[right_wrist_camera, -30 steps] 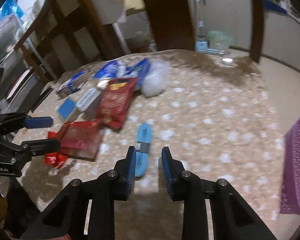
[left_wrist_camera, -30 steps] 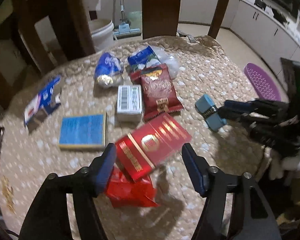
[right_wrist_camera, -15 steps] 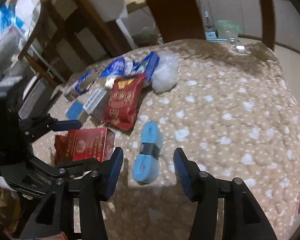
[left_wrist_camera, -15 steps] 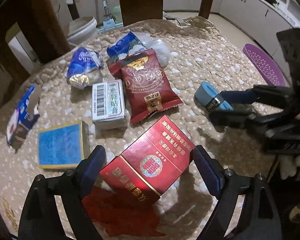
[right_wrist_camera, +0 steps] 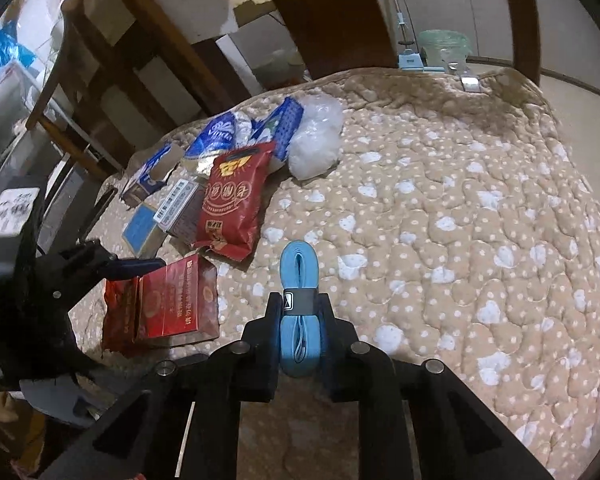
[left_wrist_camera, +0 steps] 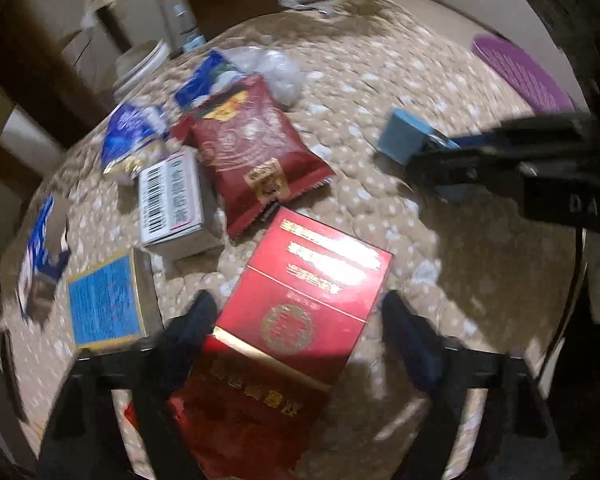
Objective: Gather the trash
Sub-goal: 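Grasp the red cigarette pack with the left tool while the right grasps the blue tape roll, then carry both items over the purple wastebasket and open both tools to drop them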
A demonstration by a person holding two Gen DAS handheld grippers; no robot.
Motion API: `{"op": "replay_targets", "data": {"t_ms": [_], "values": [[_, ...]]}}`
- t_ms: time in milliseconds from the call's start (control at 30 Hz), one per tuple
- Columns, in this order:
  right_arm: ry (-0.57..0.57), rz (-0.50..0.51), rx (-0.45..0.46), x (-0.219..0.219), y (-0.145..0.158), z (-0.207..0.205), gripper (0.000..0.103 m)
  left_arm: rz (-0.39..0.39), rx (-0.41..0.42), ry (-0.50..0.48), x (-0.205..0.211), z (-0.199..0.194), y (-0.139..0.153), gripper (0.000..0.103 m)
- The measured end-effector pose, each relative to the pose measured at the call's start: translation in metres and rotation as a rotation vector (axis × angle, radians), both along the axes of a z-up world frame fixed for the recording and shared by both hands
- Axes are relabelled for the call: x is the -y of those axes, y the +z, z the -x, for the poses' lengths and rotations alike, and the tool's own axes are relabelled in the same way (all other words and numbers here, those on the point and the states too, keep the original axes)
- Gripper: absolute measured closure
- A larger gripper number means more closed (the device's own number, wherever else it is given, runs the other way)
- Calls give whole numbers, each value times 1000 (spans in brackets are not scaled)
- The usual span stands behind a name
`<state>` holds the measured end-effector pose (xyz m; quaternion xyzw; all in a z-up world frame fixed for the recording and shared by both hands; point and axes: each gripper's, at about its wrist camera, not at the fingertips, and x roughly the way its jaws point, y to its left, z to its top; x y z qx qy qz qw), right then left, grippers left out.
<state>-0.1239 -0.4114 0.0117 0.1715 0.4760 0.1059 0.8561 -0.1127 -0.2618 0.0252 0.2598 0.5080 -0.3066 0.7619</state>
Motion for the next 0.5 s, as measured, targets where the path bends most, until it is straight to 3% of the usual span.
{"op": "replay_targets", "data": {"t_ms": [233,500], "values": [[-51,-39,39,27,14,13,86,118,0,123,-17,7,30,48],[-174,-57,109,72,37,35,86,235,22,92,9,25,77,48]]}}
